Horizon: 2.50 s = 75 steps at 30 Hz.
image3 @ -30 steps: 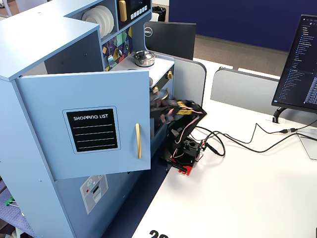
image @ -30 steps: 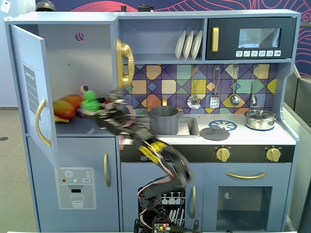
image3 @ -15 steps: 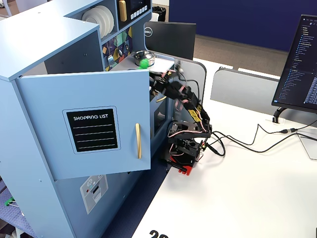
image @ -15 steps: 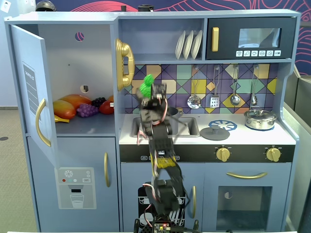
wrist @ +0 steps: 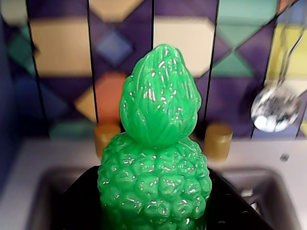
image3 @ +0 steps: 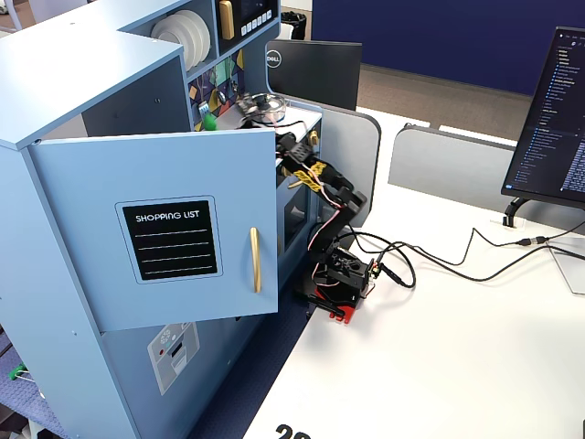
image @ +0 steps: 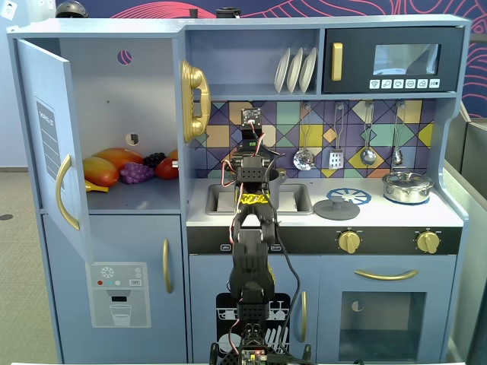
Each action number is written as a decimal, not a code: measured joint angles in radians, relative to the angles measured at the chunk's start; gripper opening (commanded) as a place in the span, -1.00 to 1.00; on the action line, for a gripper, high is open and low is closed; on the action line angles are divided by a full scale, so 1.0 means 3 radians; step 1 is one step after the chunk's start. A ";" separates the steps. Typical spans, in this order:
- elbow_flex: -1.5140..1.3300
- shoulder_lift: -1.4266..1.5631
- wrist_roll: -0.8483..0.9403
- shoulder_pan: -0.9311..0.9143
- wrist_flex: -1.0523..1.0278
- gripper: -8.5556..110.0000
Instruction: Pick up the green pineapple from the left cabinet and place it in the gray recipient
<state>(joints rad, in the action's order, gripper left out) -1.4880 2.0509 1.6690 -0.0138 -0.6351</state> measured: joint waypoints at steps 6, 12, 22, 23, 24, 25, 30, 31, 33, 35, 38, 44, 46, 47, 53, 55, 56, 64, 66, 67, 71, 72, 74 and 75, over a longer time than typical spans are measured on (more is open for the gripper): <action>0.0046 -0.0373 0.0051 -0.0046 0.0000 -0.56; 0.0194 -0.0476 -0.0026 -0.0138 0.0000 -0.43; 0.0332 0.0286 0.0010 -0.0066 -0.0787 -0.61; 0.0312 0.0460 0.0010 -0.0036 -0.0977 -0.65; 0.0256 0.0654 0.0010 0.0010 -0.1191 -0.69; 0.0179 0.0859 0.0010 0.0066 -0.1427 -0.75; -0.0619 0.1958 -0.0020 0.0097 -0.2644 -0.85; -0.0813 0.2096 -0.0061 0.0092 -0.2817 -0.86; -0.1217 0.2408 -0.0061 0.0072 -0.3027 -0.86; -0.1652 0.2654 -0.0107 0.0082 -0.3088 -0.86; -0.2362 0.2950 -0.0174 0.0072 -0.3063 -0.86; -0.3569 0.2915 -0.0527 0.0097 -0.2347 -0.86; -0.3809 0.2746 -0.0660 0.0102 -0.1989 -0.86; -0.3907 0.2654 -0.0711 0.0107 -0.1810 -0.86; -0.4489 0.2209 -0.0736 0.0205 -0.0736 -0.86; -0.4663 0.2194 -0.0690 0.0189 -0.0501 -0.86; -0.4750 0.2199 -0.0680 0.0205 -0.0424 -0.86; -0.5062 0.2557 -0.0695 0.0215 -0.0501 -0.86; -0.5062 0.2741 -0.0675 0.0169 -0.0736 -0.86; -0.5062 0.2838 -0.0654 0.0164 -0.0900 -0.86; -0.5062 0.3221 -0.0588 0.0087 -0.1580 -0.86; -0.5062 0.3262 -0.0573 0.0066 -0.1713 -0.86; -0.5062 0.3370 -0.0547 0.0031 -0.1923 -0.86; -0.5062 0.3426 -0.0522 0.0010 -0.2066 -0.86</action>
<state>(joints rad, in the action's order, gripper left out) -3.0066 3.0787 1.5125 -0.0107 -1.2548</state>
